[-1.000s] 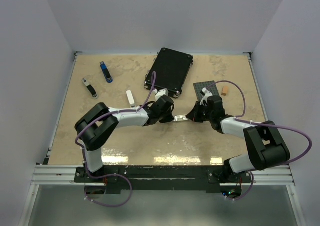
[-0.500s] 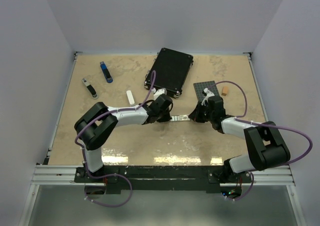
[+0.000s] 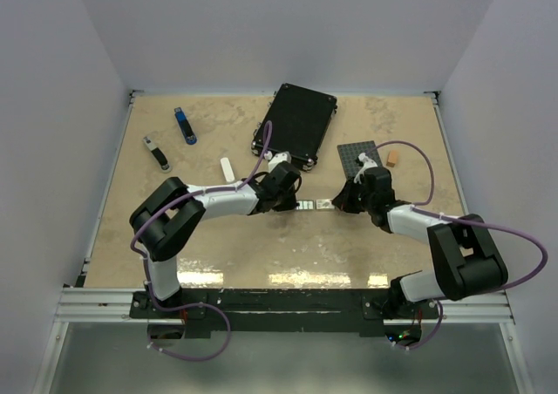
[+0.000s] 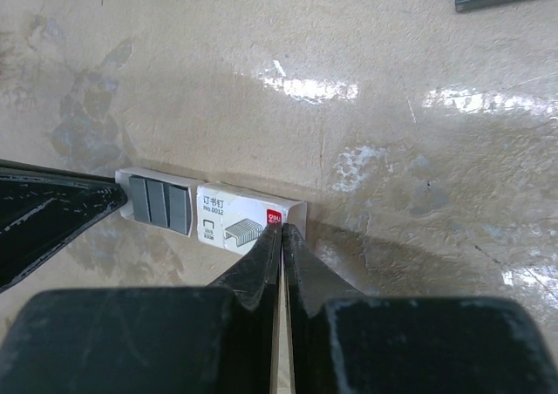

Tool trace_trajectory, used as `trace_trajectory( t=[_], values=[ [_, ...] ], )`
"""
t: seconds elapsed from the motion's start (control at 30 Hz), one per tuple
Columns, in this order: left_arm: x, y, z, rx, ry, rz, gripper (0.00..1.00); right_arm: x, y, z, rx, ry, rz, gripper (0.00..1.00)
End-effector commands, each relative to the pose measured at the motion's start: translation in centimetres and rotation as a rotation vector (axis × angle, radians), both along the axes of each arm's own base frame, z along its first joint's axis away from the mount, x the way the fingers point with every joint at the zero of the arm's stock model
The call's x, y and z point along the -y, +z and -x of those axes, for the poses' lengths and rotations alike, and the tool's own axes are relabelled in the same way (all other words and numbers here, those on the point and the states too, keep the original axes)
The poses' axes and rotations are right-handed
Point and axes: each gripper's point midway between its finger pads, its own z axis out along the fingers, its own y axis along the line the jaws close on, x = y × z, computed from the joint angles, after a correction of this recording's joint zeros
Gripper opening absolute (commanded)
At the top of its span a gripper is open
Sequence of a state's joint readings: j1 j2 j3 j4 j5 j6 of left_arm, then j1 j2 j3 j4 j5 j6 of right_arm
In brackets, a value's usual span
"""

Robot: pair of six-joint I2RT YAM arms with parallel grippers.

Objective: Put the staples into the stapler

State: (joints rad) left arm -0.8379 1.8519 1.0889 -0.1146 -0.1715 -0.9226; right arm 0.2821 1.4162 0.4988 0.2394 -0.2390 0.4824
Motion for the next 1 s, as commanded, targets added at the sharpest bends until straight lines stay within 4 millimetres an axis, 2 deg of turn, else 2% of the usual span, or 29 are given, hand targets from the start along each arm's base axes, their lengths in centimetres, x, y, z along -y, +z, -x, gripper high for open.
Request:
trace_trajectory(
  t=[0.0, 0.07, 0.1, 0.23, 0.37, 0.43, 0.53, 0.57, 0.6, 0.63, 0.67, 0.7, 0.73, 0.77, 0.8, 0.83, 0.87, 0.9, 0.97],
  values=[
    [0.7, 1.4, -1.2, 0.035, -0.007, 0.015, 0.01, 0.5, 1.1, -0.7, 0.040, -0.029, 0.009, 0.06],
    [0.7, 1.5, -1.2, 0.039, -0.006, 0.018, 0.07, 0.7, 1.1, -0.8, 0.041, -0.034, 0.015, 0.10],
    [0.6, 1.5, -1.2, 0.040, -0.002, 0.019, 0.09, 0.7, 1.2, -0.8, 0.046, -0.035, 0.014, 0.16],
    [0.3, 1.6, -1.3, 0.044, 0.006, 0.032, 0.24, 0.8, 1.3, -0.8, 0.052, -0.043, 0.019, 0.29],
    [-0.2, 1.8, -1.5, 0.046, 0.019, 0.043, 0.31, 1.1, 1.7, -0.9, 0.067, -0.054, 0.024, 0.35],
    [-0.7, 1.9, -1.6, 0.050, 0.031, 0.044, 0.35, 1.1, 2.1, -1.0, 0.078, -0.058, 0.025, 0.41],
    [-1.6, 3.6, -2.0, 0.086, 0.053, 0.058, 0.44, 1.4, 2.5, -1.0, 0.098, -0.071, 0.031, 0.49],
    [-1.9, 5.2, -2.2, 0.115, 0.061, 0.073, 0.47, 1.5, 3.0, -1.1, 0.117, -0.075, 0.030, 0.52],
    [-2.6, 5.9, -2.6, 0.139, 0.076, 0.063, 0.50, 1.6, 3.3, -1.1, 0.125, -0.080, 0.031, 0.58],
    [-3.3, 6.4, -2.5, 0.147, 0.084, 0.049, 0.59, 2.0, 3.5, -1.2, 0.138, -0.093, 0.044, 0.61],
    [-3.9, 8.4, -2.7, 0.182, 0.094, 0.065, 0.63, 2.3, 4.1, -1.3, 0.159, -0.102, 0.049, 0.64],
    [-5.0, 9.2, -3.2, 0.207, 0.118, 0.049, 0.67, 2.3, 4.3, -1.3, 0.168, -0.108, 0.053, 0.71],
    [-6.1, 9.4, -3.0, 0.208, 0.132, 0.028, 0.76, 2.4, 4.5, -1.2, 0.175, -0.107, 0.053, 0.75],
    [-7.2, 11.2, -3.0, 0.241, 0.156, 0.036, 0.80, 2.5, 4.7, -1.2, 0.182, -0.108, 0.054, 0.78],
    [-9.0, 11.7, -3.6, 0.263, 0.205, 0.010, 0.85, 2.5, 5.2, -1.2, 0.200, -0.109, 0.049, 0.85],
    [-10.5, 11.5, -3.2, 0.255, 0.227, -0.021, 0.93, 2.5, 5.5, -1.2, 0.210, -0.110, 0.046, 0.87],
    [-11.7, 12.6, -3.2, 0.278, 0.256, -0.019, 0.96, 2.5, 5.5, -1.1, 0.218, -0.110, 0.045, 0.92],
    [-13.8, 12.6, -3.8, 0.282, 0.302, -0.042, 0.98, 2.5, 5.7, -1.1, 0.227, -0.112, 0.042, 0.95],
    [-15.8, 12.3, -3.7, 0.274, 0.331, -0.067, 0.99, 2.5, 5.7, -1.0, 0.229, -0.111, 0.039, 0.98]
  ],
)
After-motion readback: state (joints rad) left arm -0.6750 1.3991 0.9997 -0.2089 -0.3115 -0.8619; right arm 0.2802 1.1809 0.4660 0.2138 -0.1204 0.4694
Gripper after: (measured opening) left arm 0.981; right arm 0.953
